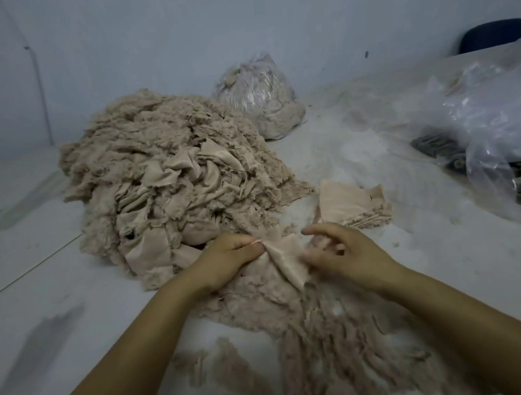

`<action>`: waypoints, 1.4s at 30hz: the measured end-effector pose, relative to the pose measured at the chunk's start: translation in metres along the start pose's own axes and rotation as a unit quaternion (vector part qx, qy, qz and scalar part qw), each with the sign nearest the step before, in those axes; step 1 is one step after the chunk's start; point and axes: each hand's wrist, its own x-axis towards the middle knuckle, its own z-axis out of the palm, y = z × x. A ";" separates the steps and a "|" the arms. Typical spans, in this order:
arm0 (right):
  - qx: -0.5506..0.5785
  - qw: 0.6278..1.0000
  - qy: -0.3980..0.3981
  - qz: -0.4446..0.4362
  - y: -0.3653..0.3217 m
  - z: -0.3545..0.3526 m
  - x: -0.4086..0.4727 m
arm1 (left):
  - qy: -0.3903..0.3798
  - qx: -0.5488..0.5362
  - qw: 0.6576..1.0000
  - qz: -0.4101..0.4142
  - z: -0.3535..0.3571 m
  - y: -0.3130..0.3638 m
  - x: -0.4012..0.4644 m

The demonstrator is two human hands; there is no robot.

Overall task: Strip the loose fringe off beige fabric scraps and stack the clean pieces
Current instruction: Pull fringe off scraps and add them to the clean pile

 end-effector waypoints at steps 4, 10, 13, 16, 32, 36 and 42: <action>0.076 0.997 0.001 -0.012 -0.015 0.022 0.011 | -0.026 0.043 0.997 0.065 0.015 0.017 0.010; 0.188 0.979 -0.006 0.077 0.009 -0.004 -0.001 | -0.023 0.201 0.979 0.001 -0.038 0.004 0.007; 0.194 0.962 -0.151 0.118 0.007 -0.012 -0.003 | -0.074 0.114 0.990 0.032 -0.028 0.015 0.007; 0.236 0.948 -0.161 0.139 -0.003 -0.010 0.008 | -0.113 0.052 0.988 0.090 -0.001 0.033 0.013; 0.393 0.896 -0.131 0.161 0.002 -0.016 0.014 | -0.143 -0.058 0.988 0.010 0.010 0.026 0.037; 0.401 0.890 -0.153 0.152 0.002 -0.022 0.012 | -0.128 -0.216 0.968 0.000 0.009 0.026 0.038; 0.318 0.934 -0.106 0.122 -0.002 -0.023 0.013 | 0.111 -0.146 0.983 0.015 0.023 0.029 0.048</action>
